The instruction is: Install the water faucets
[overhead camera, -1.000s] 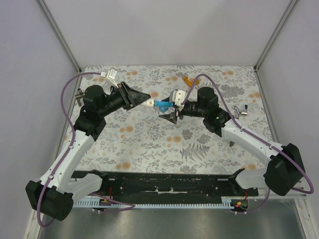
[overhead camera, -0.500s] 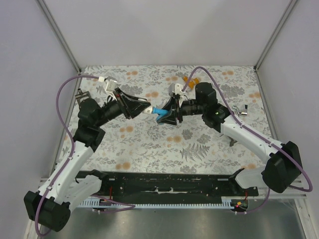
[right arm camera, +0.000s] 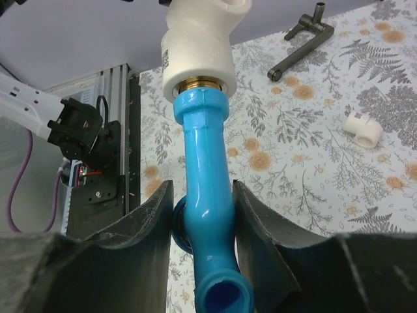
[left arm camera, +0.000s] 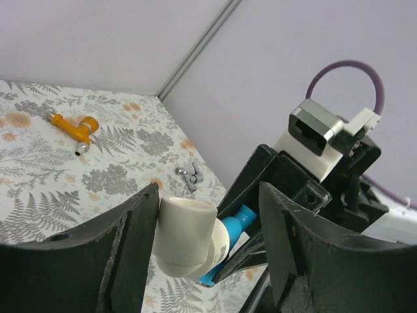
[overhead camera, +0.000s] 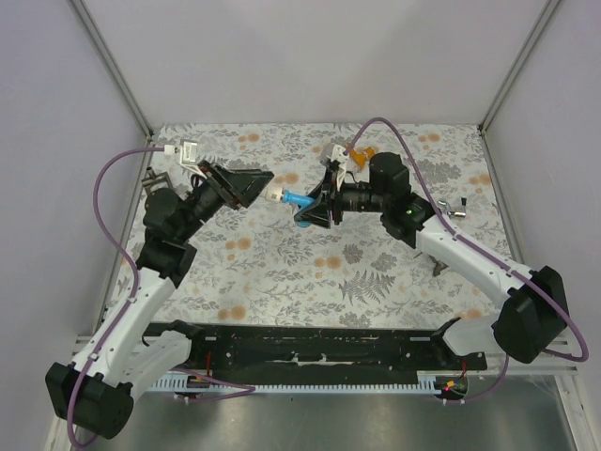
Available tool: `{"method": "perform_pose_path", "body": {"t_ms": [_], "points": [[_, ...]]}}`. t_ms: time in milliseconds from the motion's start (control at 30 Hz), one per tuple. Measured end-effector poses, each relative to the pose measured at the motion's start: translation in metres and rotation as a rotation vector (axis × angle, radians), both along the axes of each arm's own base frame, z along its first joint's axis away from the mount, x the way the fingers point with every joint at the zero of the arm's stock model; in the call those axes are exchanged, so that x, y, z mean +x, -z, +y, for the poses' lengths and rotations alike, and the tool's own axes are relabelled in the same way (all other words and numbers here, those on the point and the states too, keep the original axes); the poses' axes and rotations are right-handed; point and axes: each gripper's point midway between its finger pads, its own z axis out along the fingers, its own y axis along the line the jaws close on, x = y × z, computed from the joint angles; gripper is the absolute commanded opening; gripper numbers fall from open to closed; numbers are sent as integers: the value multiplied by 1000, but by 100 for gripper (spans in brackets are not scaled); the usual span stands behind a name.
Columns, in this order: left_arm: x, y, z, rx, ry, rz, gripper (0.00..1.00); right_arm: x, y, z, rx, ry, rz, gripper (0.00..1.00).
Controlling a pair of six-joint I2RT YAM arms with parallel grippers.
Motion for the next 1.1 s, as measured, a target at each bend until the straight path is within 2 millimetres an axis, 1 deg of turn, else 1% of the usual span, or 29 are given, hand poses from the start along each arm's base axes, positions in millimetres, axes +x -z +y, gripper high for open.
{"method": "perform_pose_path", "body": {"t_ms": [100,167,267,367,433,467,533,633,667,700,800,867,900,967,1000,1033,1100], "points": [[4,-4,3,-71,-26,49,69,5,-9,2,31,26,-6,0],[5,-2,4,-107,-35,80,69,8,-14,3,50,37,-15,0],[8,11,5,-152,-41,143,68,11,-20,4,72,50,-25,0],[11,28,5,-186,-46,214,64,15,-26,6,96,62,-29,0],[12,35,4,-202,-43,237,60,17,-28,8,111,65,-24,0],[13,37,3,-214,-42,243,57,17,-29,9,119,66,-19,0],[14,36,3,-237,-37,242,45,19,-31,10,133,69,-8,0],[15,30,4,-276,-35,217,19,20,-33,12,153,74,20,0],[16,29,6,-286,-39,210,7,21,-34,13,164,78,35,0],[17,28,6,-290,-41,208,2,22,-35,14,172,84,57,0],[20,27,10,-301,-65,192,2,26,-34,18,198,109,150,0],[23,29,13,-291,-88,180,2,29,-30,20,211,135,247,0],[23,29,15,-279,-99,167,2,30,-28,21,218,148,306,5],[24,31,19,-252,-127,149,2,32,-23,25,234,166,422,20],[24,33,22,-235,-146,151,2,34,-21,27,244,175,472,23],[24,34,24,-223,-166,160,2,35,-19,29,251,184,515,29],[27,38,28,-185,-206,213,2,37,-15,30,253,191,550,41]]}}
